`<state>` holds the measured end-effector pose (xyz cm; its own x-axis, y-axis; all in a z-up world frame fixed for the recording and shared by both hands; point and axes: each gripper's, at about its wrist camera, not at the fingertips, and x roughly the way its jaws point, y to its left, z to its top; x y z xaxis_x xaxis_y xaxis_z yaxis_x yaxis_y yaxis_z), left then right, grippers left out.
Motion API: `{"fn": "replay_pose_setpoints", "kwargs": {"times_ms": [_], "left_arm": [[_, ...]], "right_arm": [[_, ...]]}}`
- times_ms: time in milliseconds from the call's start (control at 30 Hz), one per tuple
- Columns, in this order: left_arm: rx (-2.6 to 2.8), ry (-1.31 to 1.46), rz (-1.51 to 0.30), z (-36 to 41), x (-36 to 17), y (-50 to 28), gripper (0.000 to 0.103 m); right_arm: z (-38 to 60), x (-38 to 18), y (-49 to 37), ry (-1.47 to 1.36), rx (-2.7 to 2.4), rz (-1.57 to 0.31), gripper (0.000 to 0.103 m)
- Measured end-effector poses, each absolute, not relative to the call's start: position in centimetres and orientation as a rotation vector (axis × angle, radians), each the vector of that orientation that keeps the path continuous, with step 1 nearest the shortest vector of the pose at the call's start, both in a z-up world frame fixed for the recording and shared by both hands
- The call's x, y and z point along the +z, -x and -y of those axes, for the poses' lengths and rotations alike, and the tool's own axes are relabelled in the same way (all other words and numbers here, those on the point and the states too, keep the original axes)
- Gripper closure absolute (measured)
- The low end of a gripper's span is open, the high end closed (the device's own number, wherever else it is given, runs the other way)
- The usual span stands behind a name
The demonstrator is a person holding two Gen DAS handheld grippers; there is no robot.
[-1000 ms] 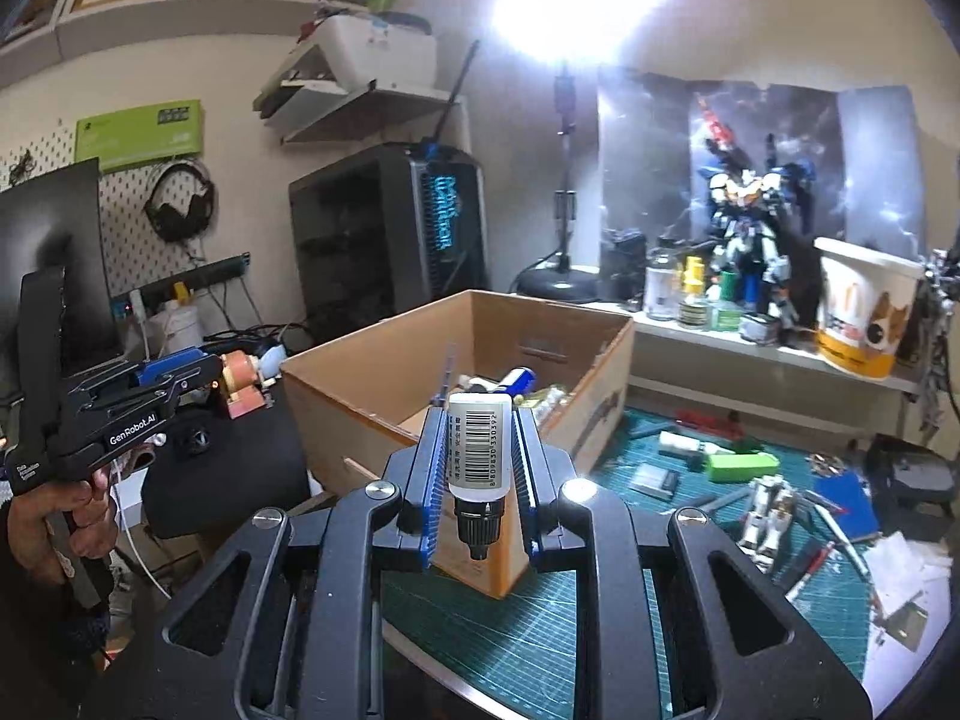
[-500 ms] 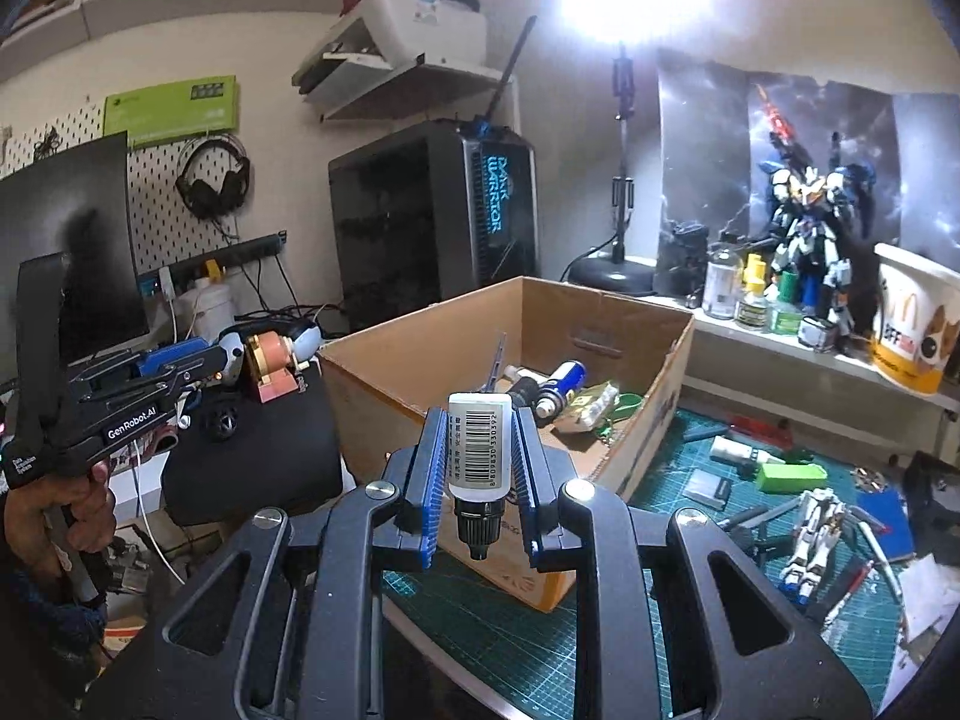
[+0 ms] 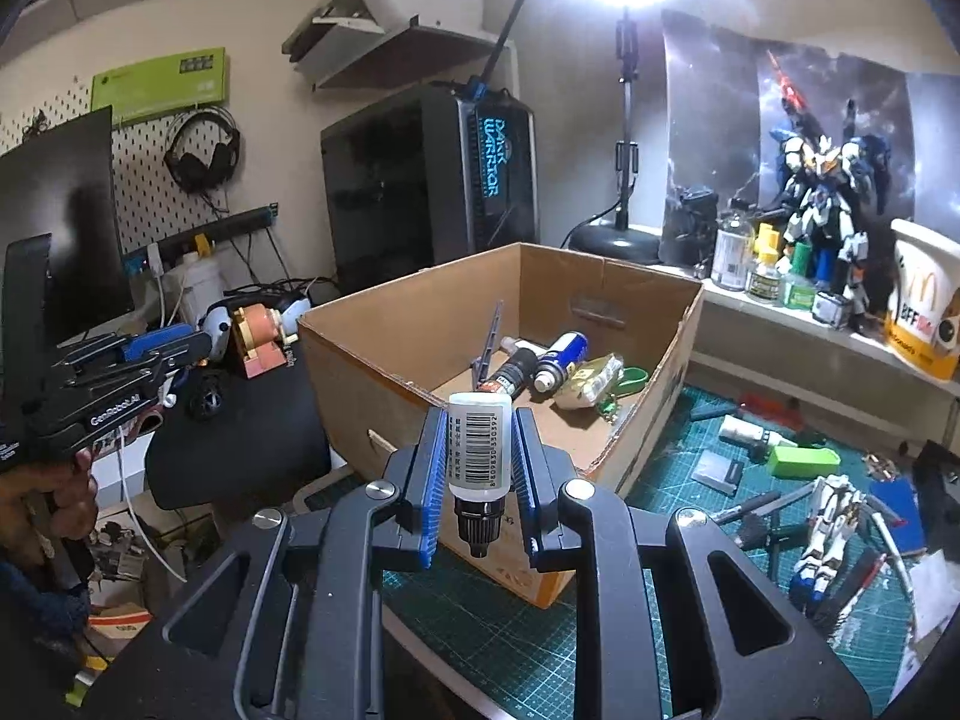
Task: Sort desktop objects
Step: 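Lift and carry the blue-and-red part with left tool while right tool carries the bottle toward the box, then lower the part with left tool while right tool lowers the bottle into the box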
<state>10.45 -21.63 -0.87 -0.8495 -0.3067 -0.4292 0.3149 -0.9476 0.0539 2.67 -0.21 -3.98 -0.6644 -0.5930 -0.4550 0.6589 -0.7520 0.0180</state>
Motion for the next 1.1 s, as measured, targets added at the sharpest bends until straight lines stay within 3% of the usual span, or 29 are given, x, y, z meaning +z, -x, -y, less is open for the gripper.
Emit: {"fn": "replay_pose_setpoints", "kwargs": {"times_ms": [233, 533, 1100], "left_arm": [[-2.759, -0.661, -0.028, 22.4, 0.4, -10.2, 0.077], [-2.75, -0.664, 0.104, 22.2, 3.4, -7.4, 0.077], [-2.695, -0.654, 0.617, 19.2, 9.0, 0.5, 0.077]], "right_arm": [[-0.9, -2.9, -2.5, -0.581, -2.322, -0.167, 0.083], [-0.8, -0.2, 0.1, -0.542, -2.365, -0.238, 0.083], [2.2, 5.3, 6.1, -0.522, -2.313, -0.415, 0.083]]}}
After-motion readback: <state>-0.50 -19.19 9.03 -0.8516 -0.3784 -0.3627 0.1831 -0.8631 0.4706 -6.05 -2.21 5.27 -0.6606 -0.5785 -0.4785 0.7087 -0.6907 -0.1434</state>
